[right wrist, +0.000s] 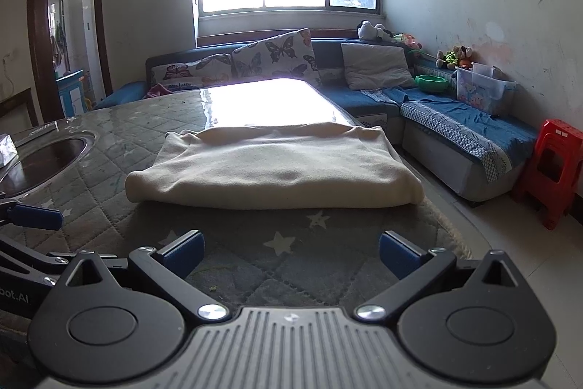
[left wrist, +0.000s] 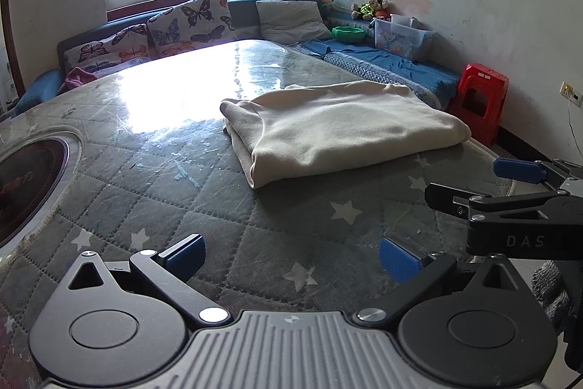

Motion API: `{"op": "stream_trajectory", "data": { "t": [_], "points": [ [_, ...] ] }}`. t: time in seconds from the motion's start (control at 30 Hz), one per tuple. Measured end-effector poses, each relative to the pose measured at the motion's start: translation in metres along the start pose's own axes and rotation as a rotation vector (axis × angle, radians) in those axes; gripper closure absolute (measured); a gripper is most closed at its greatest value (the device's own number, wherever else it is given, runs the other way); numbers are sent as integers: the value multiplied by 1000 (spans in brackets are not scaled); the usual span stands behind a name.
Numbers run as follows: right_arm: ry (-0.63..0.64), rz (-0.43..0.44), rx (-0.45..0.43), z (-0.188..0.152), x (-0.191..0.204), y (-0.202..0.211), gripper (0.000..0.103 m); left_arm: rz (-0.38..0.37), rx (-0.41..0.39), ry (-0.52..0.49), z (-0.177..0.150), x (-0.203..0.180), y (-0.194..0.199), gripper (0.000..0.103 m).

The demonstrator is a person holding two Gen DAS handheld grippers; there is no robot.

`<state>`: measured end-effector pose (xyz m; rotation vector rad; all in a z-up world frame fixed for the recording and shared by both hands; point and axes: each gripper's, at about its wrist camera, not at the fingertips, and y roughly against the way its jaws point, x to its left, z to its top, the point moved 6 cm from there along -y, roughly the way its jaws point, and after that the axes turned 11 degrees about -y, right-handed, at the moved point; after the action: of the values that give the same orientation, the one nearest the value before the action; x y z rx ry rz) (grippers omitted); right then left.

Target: Fold clothes

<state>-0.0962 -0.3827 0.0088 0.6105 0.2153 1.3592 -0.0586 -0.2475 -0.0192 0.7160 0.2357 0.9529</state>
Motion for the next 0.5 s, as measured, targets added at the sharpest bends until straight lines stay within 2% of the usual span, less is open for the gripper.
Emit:
{"op": "stream_trajectory", "data": {
  "t": [0.5],
  "points": [
    [-14, -8, 19, 4, -2, -10, 0, -8, 4, 0, 8, 3, -9, 0]
  ]
}}
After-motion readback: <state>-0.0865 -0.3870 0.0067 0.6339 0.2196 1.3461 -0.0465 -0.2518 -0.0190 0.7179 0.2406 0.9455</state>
